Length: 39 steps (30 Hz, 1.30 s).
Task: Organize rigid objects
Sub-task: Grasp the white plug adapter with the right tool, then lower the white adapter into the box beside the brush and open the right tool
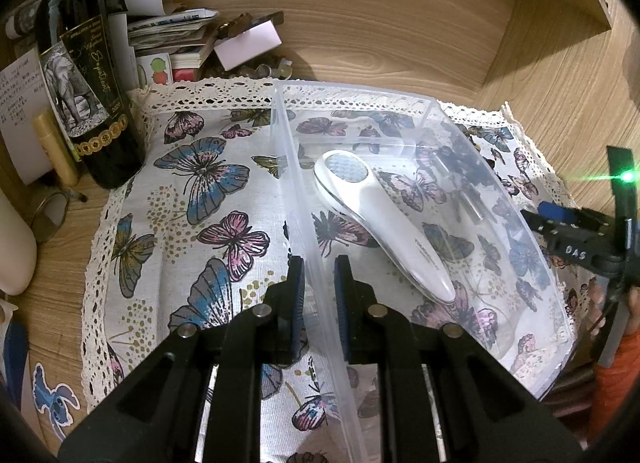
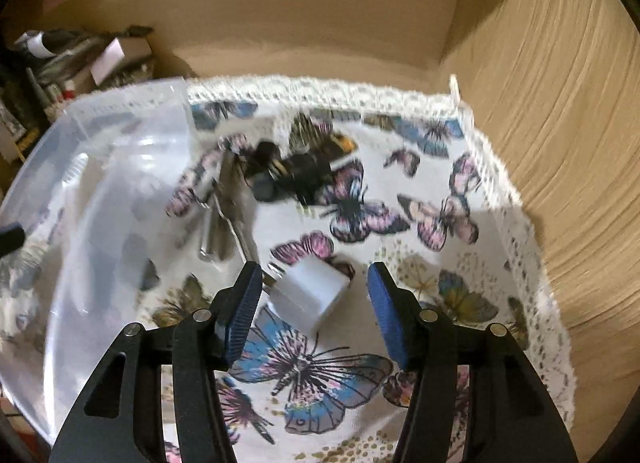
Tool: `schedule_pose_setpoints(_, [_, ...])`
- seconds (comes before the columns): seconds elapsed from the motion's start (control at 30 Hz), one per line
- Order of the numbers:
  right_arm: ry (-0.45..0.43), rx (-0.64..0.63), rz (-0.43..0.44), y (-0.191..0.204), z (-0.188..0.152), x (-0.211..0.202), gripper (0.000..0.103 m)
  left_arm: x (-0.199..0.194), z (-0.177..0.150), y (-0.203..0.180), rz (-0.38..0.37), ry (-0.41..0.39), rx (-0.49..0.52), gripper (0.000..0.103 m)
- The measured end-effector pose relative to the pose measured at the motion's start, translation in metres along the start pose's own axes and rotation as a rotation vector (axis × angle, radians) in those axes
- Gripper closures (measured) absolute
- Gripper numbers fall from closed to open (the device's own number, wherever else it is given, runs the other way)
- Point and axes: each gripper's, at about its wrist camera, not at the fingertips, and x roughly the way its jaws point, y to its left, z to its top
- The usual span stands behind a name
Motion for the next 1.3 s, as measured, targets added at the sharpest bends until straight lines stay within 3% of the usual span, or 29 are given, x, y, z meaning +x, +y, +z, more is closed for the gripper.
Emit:
schedule_pose_setpoints(0.17, [0.017,0.009,0.019,0.001,-0.004,0.013,0.052,0.003,0.000,0.001,0.007,0.008,-0.006,0.088])
schedule_pose_setpoints(0.23, [0.022,0.010,0.035,0.001,-0.005,0.016,0.059,0.003,0.001,0.001,0.008,0.010,-0.008,0.088])
schedule_pose_setpoints(0.33, [0.007,0.001,0.041,0.003,-0.005,0.014,0.059,0.003,0.000,0.001,0.011,0.009,-0.007,0.088])
schedule_pose_setpoints(0.57, [-0.066,-0.036,0.037,0.014,0.002,-0.010,0.059,0.003,0.001,0.001,0.009,0.009,-0.007,0.088])
schedule_pose_setpoints(1.03, [-0.223,-0.106,0.107,0.050,0.036,-0.057,0.059,0.005,0.002,0.000,0.010,0.013,-0.012,0.088])
schedule_pose_setpoints(1.3, [-0.256,-0.175,0.152,0.078,0.053,-0.063,0.059,0.006,0.002,0.000,0.011,0.013,-0.014,0.088])
